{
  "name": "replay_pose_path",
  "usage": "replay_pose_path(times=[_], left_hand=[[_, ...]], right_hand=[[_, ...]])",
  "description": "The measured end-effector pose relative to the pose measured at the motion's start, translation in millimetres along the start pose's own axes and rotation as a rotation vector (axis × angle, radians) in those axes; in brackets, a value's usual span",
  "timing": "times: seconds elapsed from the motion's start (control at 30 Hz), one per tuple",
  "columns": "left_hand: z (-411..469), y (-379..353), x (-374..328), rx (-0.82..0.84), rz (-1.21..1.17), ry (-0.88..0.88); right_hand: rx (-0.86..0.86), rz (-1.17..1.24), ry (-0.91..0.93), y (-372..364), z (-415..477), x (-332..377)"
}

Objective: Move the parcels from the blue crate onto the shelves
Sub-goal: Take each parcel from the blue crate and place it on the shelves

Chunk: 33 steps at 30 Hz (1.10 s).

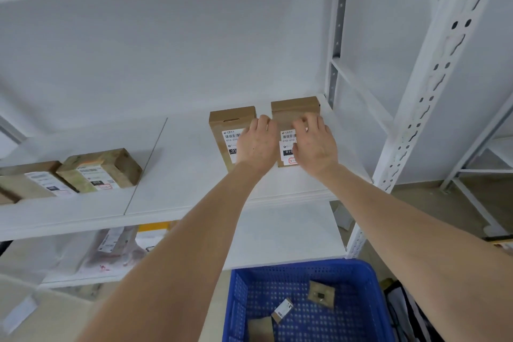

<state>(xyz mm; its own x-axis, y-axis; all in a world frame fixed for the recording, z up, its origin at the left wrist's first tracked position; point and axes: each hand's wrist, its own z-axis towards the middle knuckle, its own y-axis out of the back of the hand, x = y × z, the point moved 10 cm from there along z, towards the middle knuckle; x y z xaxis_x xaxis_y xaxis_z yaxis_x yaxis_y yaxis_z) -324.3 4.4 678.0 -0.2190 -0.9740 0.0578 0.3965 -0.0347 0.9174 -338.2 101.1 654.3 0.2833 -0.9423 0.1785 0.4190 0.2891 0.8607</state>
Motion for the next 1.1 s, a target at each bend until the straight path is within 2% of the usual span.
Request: replay_pose_path(times=[0.13,0.27,0.4,0.53,0.63,0.77,0.93,1.1], left_hand=[[-39,-19,7,0.090,-0.030,0.025],[-79,-43,20,0.141,-0.041,0.049],[-123,-93,33,0.272,-0.071,0.059],[-180,-170,41,0.547,-0.095,0.123],[-232,-232,38,0.741,-0.123,0.154],[-297,-323,22,0.965,-0.222,0.207],[-357,-436,-16,1.030,-0.330,0.222],[-413,-561,-63,1.093,-0.356,0.137]], right_hand=[[-0.048,0.071,0.052,-6,-32,15],[-0.008,0.096,0.070,-33,-64,30],[0.134,0.083,0.064,-86,-107,42],[0.302,0.068,0.022,-145,-167,42],[0.496,0.037,-0.015,-194,-215,34],[0.723,0.037,-0.195,-273,-286,-3],[0.970,0.049,-0.385,-393,-398,-48],[1.117,0.039,-0.526,-509,-498,-102]])
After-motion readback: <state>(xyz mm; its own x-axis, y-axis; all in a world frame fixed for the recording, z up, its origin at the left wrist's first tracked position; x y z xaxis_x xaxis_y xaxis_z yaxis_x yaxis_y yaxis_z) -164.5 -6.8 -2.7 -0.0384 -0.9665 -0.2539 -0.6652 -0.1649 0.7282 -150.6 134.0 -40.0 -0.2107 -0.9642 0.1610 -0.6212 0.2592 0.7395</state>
